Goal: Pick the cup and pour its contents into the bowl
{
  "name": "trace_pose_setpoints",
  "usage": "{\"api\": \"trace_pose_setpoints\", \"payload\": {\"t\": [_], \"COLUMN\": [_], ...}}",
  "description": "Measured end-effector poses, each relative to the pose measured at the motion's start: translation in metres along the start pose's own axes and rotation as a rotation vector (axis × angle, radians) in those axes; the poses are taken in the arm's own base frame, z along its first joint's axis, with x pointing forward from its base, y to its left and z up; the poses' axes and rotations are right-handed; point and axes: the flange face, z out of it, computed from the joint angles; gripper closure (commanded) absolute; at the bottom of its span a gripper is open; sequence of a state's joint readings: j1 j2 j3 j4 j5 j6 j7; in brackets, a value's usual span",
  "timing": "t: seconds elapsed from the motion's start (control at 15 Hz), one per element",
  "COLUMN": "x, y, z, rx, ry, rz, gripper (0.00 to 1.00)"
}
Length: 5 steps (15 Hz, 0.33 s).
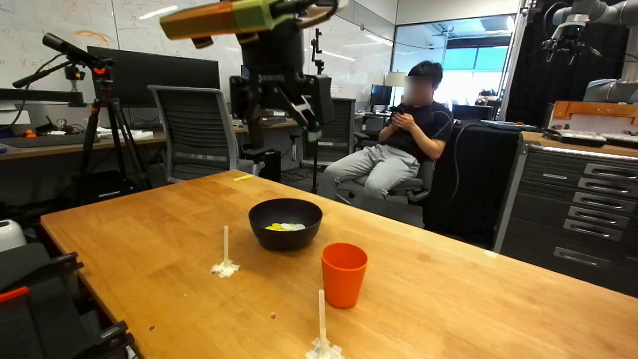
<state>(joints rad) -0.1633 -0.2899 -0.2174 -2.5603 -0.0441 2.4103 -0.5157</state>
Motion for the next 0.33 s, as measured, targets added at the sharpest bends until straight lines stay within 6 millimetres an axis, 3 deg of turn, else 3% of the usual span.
{"api": "trace_pose_setpoints", "payload": {"t": [0.13, 0.33], "x": [-0.005, -0.008], "y": [-0.029, -0.035], "z": [-0.019, -0.023], "rx": [0.028, 0.032], "ry": [-0.031, -0.028], "rz": [-0.04, -0.041], "gripper": [0.0, 0.0]}}
